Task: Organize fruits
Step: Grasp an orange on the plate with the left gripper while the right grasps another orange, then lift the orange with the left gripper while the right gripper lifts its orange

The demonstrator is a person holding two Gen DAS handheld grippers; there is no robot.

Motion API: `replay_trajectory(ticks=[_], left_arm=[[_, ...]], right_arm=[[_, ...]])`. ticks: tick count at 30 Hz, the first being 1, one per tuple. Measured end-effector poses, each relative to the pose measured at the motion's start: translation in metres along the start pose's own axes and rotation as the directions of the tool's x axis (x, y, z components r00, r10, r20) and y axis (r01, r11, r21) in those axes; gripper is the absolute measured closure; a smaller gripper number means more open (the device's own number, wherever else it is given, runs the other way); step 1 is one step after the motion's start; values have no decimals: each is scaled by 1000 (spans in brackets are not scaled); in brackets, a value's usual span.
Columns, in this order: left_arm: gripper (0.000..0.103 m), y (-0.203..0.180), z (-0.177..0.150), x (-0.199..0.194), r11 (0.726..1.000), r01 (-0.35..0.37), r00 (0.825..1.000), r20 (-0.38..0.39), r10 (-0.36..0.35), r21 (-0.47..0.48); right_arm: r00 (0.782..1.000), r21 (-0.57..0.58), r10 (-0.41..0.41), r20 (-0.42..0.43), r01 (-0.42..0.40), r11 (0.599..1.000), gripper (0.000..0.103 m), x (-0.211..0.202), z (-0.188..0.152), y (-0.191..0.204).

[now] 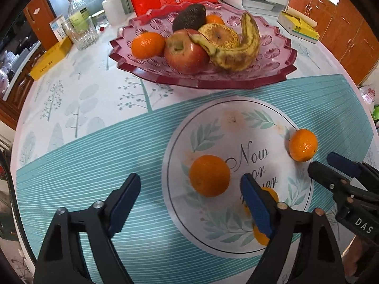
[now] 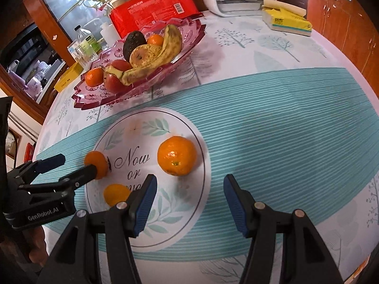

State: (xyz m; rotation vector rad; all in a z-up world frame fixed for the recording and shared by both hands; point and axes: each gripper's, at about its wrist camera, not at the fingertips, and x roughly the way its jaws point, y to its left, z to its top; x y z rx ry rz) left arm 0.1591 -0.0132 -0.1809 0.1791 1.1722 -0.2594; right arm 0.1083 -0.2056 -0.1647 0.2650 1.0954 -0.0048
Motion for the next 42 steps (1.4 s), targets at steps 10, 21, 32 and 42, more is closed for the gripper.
replay_trajectory(ticks=[10,21,32,42], left_arm=[[35,-5,2,16,999,26,998,-48,-27,-19],[59,-4,2,25,997,63,995,-72,-66,-46],[66,-7,-1,25,997,73,995,-59,-74,-33],[67,-11,-2,18,997,76,996,-38,-76,-17]], right_arm=[[1000,-10,10,-21,-10,1000,44,13,8,3],[1000,-55,-13,-12,12,998,44,22,13,11],[999,-102,-34,16,35,994,62,26,10,19],[996,-99,19,88,-10,995,62,10,1,17]])
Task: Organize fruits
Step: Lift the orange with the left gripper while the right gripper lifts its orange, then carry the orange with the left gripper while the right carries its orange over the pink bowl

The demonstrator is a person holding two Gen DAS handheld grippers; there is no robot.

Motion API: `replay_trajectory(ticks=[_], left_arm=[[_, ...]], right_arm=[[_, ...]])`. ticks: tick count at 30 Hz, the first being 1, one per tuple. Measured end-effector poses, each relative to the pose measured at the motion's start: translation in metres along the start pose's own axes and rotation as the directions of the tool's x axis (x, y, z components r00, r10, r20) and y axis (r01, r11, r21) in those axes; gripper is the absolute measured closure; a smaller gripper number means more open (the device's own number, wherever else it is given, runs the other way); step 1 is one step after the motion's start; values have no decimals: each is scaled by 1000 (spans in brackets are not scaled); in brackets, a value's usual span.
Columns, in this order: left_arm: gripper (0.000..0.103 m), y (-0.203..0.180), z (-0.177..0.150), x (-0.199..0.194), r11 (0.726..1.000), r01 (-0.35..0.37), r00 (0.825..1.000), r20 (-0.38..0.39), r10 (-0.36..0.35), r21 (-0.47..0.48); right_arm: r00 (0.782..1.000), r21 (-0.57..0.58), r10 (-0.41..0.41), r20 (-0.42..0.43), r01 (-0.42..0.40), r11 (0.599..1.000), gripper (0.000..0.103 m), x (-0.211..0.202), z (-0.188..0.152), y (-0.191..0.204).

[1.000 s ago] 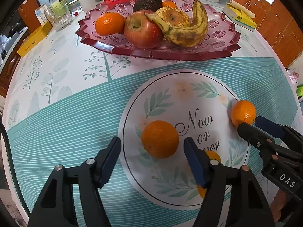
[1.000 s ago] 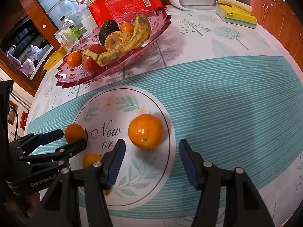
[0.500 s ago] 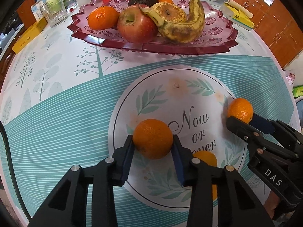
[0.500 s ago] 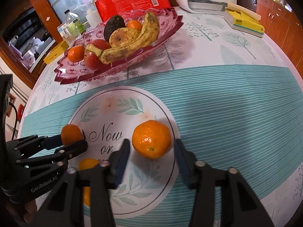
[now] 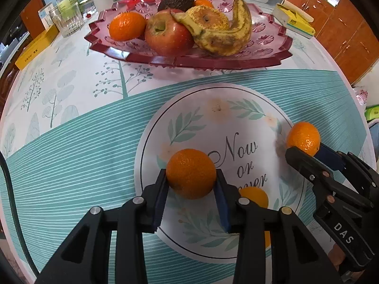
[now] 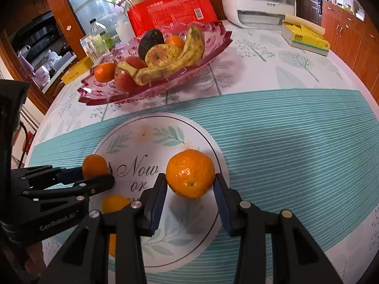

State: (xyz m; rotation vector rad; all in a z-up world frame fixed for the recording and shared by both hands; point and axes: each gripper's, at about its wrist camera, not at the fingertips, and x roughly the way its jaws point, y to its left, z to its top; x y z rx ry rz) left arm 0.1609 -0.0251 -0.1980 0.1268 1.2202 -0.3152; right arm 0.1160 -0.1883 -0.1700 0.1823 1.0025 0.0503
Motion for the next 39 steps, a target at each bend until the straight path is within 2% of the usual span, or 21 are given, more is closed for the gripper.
replay_trajectory(ticks=[10,19,24,31,39], left_arm=[[67,-9,0,-39,999,13,996,93,-16,33],[67,-9,14,-95,998,42,980,192,-50,46],[67,-5,35,-127,998,33,970,240,-45,51],[67,4,73,-174,999,-2,944,329,-14,47],[67,15,123,-200,997,-69,918,393,52,29]], right_arm=[[996,18,31,85,-33,999,62,-31,1,0],[985,15,61,162,-64,998,62,-71,16,8],[971,-7,104,217,-105,994,62,-100,42,17],[949,-51,138,282,-129,990,62,-132,82,22],[932,-109,125,340,-93,990,63,-150,138,25]])
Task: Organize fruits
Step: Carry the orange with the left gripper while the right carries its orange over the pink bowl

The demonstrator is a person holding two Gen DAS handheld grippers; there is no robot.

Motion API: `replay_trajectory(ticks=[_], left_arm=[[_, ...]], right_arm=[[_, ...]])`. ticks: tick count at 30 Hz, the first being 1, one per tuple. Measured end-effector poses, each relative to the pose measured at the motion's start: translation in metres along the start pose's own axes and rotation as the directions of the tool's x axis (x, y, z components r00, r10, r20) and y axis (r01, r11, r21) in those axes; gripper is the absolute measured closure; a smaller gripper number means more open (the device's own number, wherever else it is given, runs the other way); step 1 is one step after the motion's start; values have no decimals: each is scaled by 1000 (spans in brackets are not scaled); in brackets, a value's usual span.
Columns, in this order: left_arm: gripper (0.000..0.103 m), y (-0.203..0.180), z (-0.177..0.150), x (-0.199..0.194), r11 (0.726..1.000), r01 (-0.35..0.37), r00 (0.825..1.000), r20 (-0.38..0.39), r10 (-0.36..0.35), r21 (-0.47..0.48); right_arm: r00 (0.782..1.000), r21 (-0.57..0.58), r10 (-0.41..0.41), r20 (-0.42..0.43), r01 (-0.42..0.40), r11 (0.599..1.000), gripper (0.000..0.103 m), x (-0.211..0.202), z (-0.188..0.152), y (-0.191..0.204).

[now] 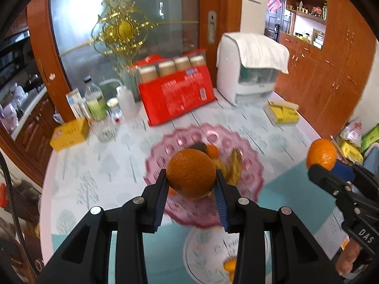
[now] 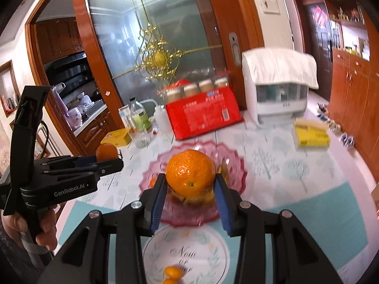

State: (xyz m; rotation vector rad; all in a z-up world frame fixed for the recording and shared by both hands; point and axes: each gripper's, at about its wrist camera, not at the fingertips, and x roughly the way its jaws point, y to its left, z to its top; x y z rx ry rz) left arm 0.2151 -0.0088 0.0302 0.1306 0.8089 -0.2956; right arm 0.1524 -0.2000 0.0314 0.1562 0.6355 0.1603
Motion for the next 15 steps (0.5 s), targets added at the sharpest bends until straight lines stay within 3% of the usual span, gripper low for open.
replay_trajectory(ticks=[7,15], left_arm=[[67,7,31,35,999,-46,999,9,46,-2],[67,8,27,114,995,-96,991,-89,97,17]], right_arm=[[998,-7,-66,0,66,998,62,43,32,-12],[993,-15,-100,-66,99,995,62,104,17,-13]])
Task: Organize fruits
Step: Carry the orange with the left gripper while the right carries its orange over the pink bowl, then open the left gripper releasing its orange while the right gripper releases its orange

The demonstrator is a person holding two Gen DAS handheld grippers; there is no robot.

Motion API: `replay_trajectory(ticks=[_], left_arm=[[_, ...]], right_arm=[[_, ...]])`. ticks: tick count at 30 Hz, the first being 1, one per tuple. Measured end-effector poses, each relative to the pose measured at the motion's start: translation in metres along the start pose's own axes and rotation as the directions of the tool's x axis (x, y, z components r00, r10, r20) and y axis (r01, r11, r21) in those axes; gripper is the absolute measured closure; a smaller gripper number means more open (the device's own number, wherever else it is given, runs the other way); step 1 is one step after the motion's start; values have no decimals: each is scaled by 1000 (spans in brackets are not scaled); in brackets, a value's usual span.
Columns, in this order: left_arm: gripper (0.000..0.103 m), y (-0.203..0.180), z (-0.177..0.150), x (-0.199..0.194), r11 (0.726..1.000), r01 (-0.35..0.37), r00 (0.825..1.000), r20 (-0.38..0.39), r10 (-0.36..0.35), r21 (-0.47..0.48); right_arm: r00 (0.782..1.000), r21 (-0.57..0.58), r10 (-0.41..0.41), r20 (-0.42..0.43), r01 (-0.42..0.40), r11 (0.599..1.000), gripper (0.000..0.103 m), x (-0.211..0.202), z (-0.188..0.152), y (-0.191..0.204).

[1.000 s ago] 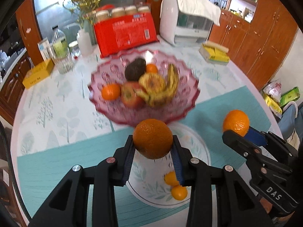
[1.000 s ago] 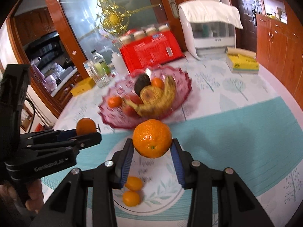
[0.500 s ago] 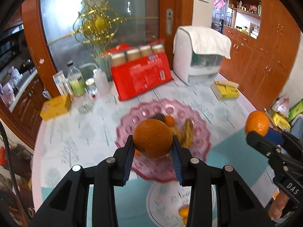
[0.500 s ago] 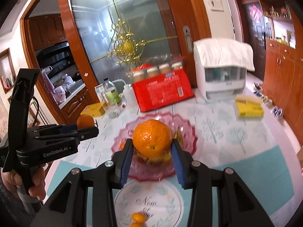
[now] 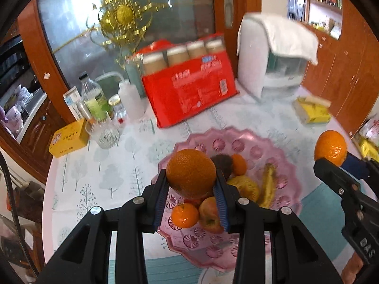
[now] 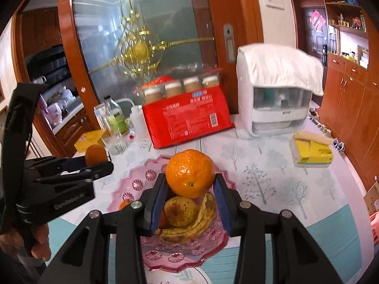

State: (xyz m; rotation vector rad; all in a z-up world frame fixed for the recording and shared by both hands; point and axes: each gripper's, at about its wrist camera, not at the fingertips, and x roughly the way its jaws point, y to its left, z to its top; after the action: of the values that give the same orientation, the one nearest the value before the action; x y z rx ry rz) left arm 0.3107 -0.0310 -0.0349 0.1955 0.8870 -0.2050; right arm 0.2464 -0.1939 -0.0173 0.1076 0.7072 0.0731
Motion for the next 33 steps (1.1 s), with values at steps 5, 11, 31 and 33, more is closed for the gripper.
replay_trajectory(ticks=[5,11,31,33], left_arm=[[67,-7,-8,44,998,-37,997,-72,40,42],[67,-9,-18,80,995,-68,987,-138,76,67],[26,-12,-27,82,986,-134,980,-132,147,103],[23,-11,-26,77,985,-142,980,-122,154,102]], right_arm=[[998,8,5,-59,-5,1000,62,30,-16,3],[991,18,-18,-136,21,1000,62,59,-38,-2],[979,-38,-18,-202,11,999,50,74,-57,4],[983,-53,-24,-180,15,999,47,66,-55,7]])
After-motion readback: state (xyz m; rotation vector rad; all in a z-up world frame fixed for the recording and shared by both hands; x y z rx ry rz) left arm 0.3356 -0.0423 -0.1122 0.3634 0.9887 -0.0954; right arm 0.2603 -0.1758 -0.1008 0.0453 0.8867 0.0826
